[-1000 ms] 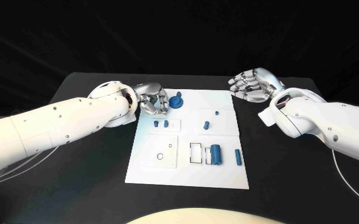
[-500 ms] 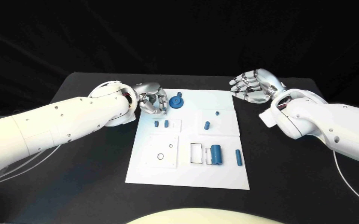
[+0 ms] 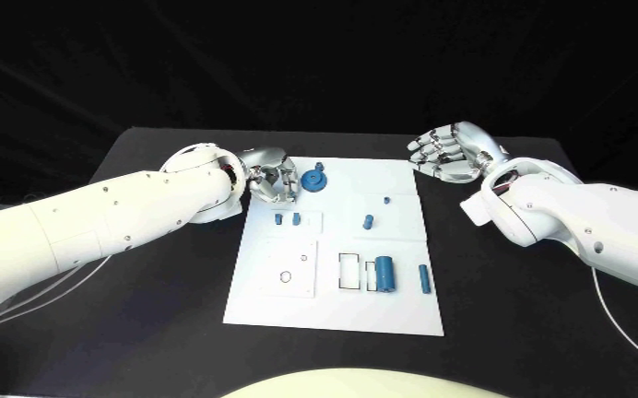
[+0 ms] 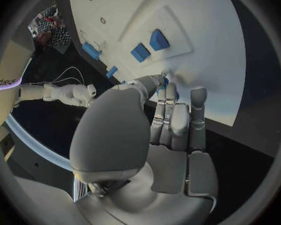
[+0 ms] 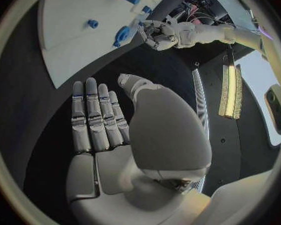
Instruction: Assemble the parts on the task board
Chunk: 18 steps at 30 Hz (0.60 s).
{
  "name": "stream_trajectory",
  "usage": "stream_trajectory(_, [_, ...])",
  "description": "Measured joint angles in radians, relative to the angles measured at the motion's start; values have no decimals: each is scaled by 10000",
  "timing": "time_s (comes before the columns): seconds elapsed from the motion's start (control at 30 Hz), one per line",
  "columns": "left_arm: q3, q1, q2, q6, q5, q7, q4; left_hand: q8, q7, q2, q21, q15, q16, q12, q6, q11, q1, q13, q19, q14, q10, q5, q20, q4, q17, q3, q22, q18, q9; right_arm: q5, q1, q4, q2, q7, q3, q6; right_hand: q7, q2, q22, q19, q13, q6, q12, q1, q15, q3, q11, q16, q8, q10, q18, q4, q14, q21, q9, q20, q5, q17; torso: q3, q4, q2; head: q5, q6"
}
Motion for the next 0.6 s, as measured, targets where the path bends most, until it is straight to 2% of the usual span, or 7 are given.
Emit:
stream_trajectory(0.3, [-22,0,-2,120,-28,4,54,4,-12,0,0,0,0,0,12,0,0,1,0,0,0,-11,0,0,3,0,9,0,1,-9,-1,2,-1,0,3,-1,0,0,-12,0,0,0,0,0,0,0,0,0,0,0,0,0,0,0,0,0,0,0,-5,7,3,-26,-27])
stream_trajectory(0.6, [-33,-1,-17,171,-78,33,63,4,-13,-1,-1,0,0,0,11,-36,1,1,-1,0,36,-12,0,1,2,-1,21,0,10,-11,-2,7,1,0,0,-3,0,-40,-11,0,0,0,0,-39,0,29,0,0,0,0,-1,-29,0,0,0,0,0,0,-5,9,0,10,-34])
